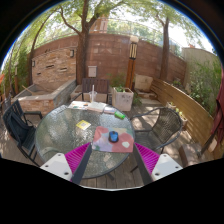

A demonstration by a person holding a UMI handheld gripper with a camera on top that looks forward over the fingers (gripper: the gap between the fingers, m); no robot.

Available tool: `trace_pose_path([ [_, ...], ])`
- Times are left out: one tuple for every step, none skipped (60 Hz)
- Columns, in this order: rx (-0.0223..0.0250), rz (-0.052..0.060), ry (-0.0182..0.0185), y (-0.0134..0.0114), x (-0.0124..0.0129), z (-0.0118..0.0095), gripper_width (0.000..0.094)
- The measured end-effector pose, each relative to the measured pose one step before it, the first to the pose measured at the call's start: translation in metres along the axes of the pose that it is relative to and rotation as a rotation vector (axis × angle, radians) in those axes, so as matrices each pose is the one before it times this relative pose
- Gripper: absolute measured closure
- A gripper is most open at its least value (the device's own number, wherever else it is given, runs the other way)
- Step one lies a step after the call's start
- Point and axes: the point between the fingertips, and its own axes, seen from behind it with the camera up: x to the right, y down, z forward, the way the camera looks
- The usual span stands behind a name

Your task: Arrange mouse

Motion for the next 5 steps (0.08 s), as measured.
trace_pose_path([
  [0.00014,0.0011,-0.00367,0.00215,-0.00197,-0.00022,0.0085],
  [-0.00038,0.0021,-0.00424,0.00091,-0.00139,-0.00071,0.0086],
  [-0.00099,0.0022,-0.00381,0.00027,-0.00070,-0.00029,0.0087],
  [-0.00124,0.0018,-0.00261,0.00067,-0.00085,-0.00065,0.0087],
  [-0.00131,0.0010,-0.00089,0.00057,-0.00037,-0.00001,0.0087],
])
